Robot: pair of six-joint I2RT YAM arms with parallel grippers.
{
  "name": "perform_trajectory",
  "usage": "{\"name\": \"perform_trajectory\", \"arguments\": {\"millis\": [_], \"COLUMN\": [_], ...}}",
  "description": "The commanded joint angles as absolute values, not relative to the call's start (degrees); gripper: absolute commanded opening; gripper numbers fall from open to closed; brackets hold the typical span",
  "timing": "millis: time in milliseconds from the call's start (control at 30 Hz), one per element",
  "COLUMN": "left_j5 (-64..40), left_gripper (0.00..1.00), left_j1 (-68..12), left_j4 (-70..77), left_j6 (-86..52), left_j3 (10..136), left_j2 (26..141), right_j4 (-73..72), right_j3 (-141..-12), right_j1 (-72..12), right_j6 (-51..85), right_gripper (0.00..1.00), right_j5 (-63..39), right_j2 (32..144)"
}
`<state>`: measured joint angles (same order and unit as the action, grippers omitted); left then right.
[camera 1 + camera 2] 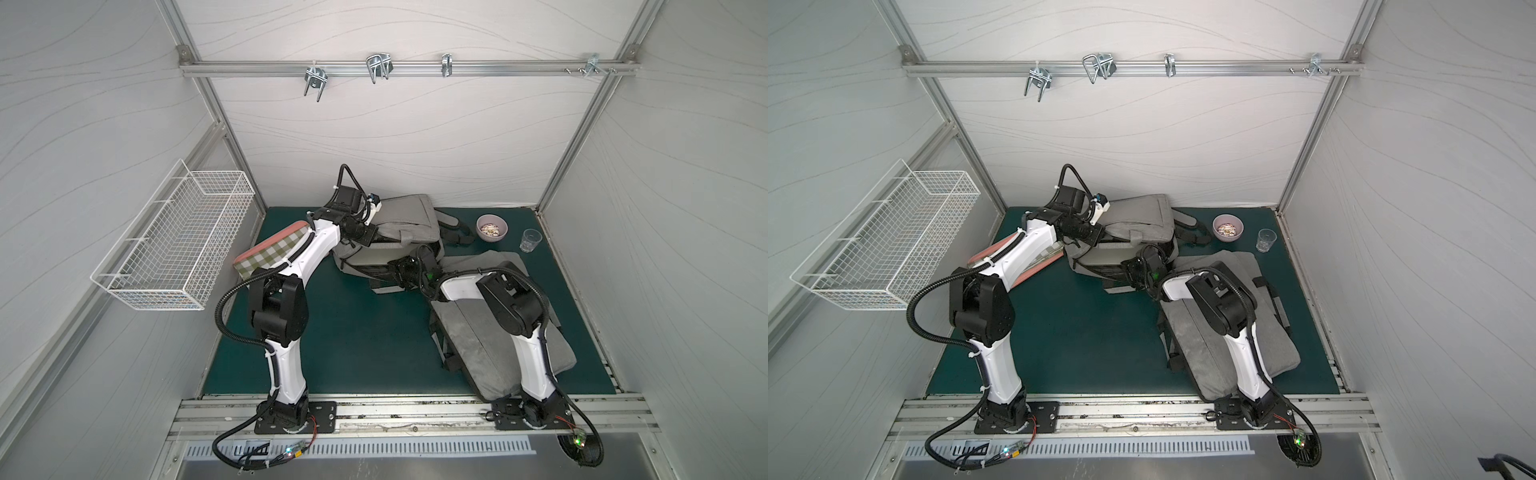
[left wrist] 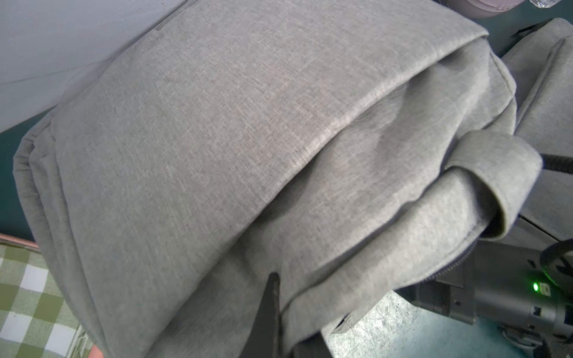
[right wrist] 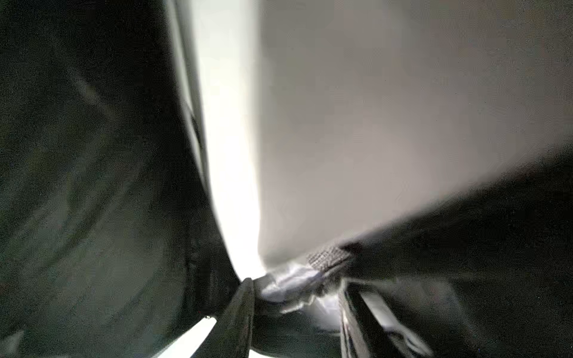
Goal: Open the zippered laptop bag and take out the laptop
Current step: Take out the laptop from the zippered laptop bag.
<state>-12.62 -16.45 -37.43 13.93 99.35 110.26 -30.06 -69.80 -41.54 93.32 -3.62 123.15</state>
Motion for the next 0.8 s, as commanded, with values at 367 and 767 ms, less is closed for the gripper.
{"name": "perform_trajectory", "arguments": {"millis": [367,767], "left_j5": [-18.8,-19.5], "left_gripper": [0.0,0.0], "left_j1": [-16.4,-16.4], "left_j4": [-35.6,-36.7], "left_j6": [15.6,16.1], "left_j3": [104.0,103.6], "left_j2": [110.1,110.2], "right_j4": [-37.5,-52.6], "right_j3": [-73.5,-74.3], "right_j1": [-42.0,-39.4], "right_j6": [97.5,99.5], "right_gripper": [0.42,0.38], "right_j5": [-2.3,0.5], "right_j2": [127.1,130.0]}}
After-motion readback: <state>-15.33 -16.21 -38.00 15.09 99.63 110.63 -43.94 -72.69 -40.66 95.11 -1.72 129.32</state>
